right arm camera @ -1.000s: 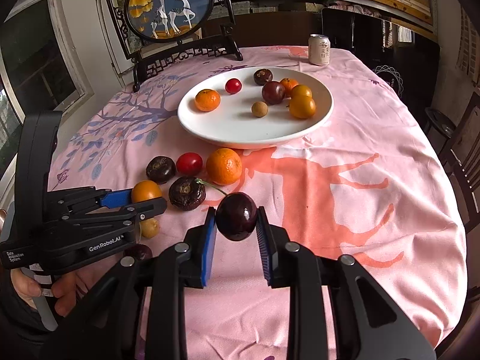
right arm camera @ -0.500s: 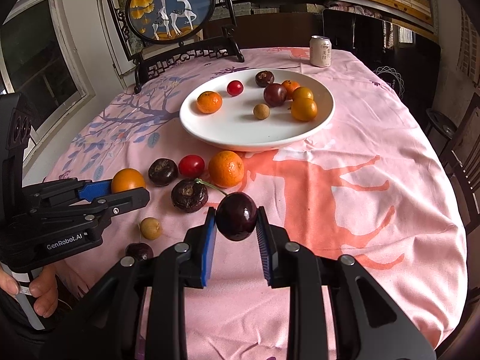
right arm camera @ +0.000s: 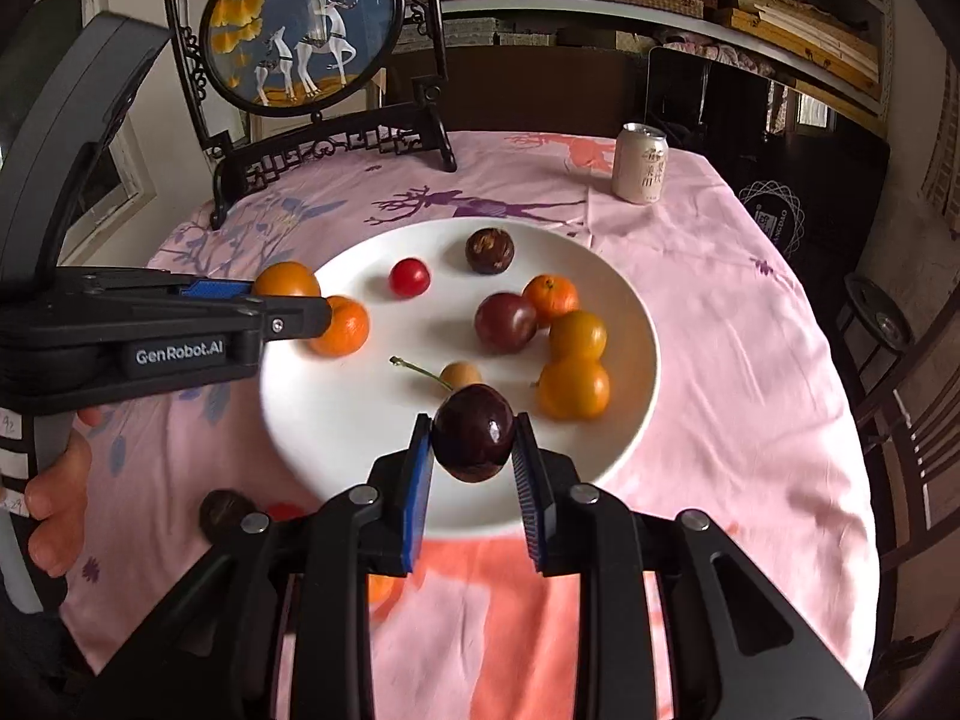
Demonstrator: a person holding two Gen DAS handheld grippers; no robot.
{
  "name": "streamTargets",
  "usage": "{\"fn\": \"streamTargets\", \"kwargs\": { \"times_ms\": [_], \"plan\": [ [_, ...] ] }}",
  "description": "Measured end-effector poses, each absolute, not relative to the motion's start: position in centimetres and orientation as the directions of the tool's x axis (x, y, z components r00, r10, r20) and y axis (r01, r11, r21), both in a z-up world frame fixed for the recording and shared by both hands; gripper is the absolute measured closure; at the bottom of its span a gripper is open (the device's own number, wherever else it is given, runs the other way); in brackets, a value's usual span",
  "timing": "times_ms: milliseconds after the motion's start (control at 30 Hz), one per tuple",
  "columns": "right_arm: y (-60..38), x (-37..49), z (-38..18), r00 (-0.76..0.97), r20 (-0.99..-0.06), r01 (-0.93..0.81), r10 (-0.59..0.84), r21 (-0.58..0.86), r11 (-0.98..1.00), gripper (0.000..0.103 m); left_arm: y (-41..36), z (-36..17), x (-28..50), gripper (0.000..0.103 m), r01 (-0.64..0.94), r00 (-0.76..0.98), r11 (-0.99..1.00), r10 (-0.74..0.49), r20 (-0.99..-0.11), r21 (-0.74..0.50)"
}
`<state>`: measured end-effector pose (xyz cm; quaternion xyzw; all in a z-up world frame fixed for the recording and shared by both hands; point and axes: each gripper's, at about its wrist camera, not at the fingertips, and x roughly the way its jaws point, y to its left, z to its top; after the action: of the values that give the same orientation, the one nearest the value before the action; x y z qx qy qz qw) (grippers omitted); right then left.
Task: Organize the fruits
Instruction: 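Carry the cherry and the orange to the white plate and open both tools, then grasp a tangerine with the right tool while the left grasps a dark brown fruit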
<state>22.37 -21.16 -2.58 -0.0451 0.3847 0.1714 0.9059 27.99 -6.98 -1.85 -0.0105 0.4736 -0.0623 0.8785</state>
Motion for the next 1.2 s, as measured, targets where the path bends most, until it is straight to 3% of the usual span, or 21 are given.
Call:
{"fn": "streamTargets", "kwargs": {
  "times_ms": [167,467,533,567,633,767,867,1100,1200],
  "plan": [
    [-20.9,27.3,-4.0,0.637,-0.729,-0.32,0.249,0.044,0.947,0.076,-7.6,-4.0,32.7,0.066,0.071,0.506,0.993,-0.118,-0.854,-0.095],
    [-21.2,28.6,-5.3,0.622,-0.74,-0.327,0.255,0.051,0.944,0.076,-8.1,-5.2,34.7,0.065,0.078,0.498,0.993,-0.116,-0.859,-0.089],
    [-21.0,28.8,-5.4,0.633,-0.737,-0.316,0.237,0.033,0.948,0.065,-8.2,-5.0,34.9,0.064,0.08,0.503,0.993,-0.113,-0.857,-0.084],
    [-21.1,28.7,-5.4,0.646,-0.729,-0.305,0.227,0.027,0.952,0.049,-8.1,-4.8,34.8,0.058,0.078,0.51,0.993,-0.113,-0.853,-0.085],
    [-21.6,28.4,-5.0,0.676,-0.701,-0.294,0.228,0.027,0.955,0.047,-7.7,-4.0,34.4,0.05,0.069,0.532,0.994,-0.113,-0.839,-0.09],
    [-23.1,27.2,-3.9,0.758,-0.624,-0.249,0.19,-0.007,0.969,0.045,-6.4,-1.5,31.5,0.049,0.069,0.579,0.991,-0.136,-0.804,-0.118],
    [-24.6,27.1,-3.8,0.795,-0.593,-0.182,0.126,-0.034,0.983,0.045,-4.8,0.0,27.2,0.043,0.069,0.623,0.989,-0.144,-0.769,-0.129],
    [-26.2,26.8,-3.9,0.759,-0.63,-0.139,0.165,0.091,0.986,0.045,-0.1,-1.6,16.6,0.038,-0.007,0.649,0.985,-0.127,-0.75,-0.173],
    [-25.1,23.5,-2.7,0.728,-0.644,-0.208,0.237,0.123,0.97,0.045,2.4,-3.4,13.1,0.037,-0.065,0.647,0.984,-0.084,-0.757,-0.165]
  ]
}}
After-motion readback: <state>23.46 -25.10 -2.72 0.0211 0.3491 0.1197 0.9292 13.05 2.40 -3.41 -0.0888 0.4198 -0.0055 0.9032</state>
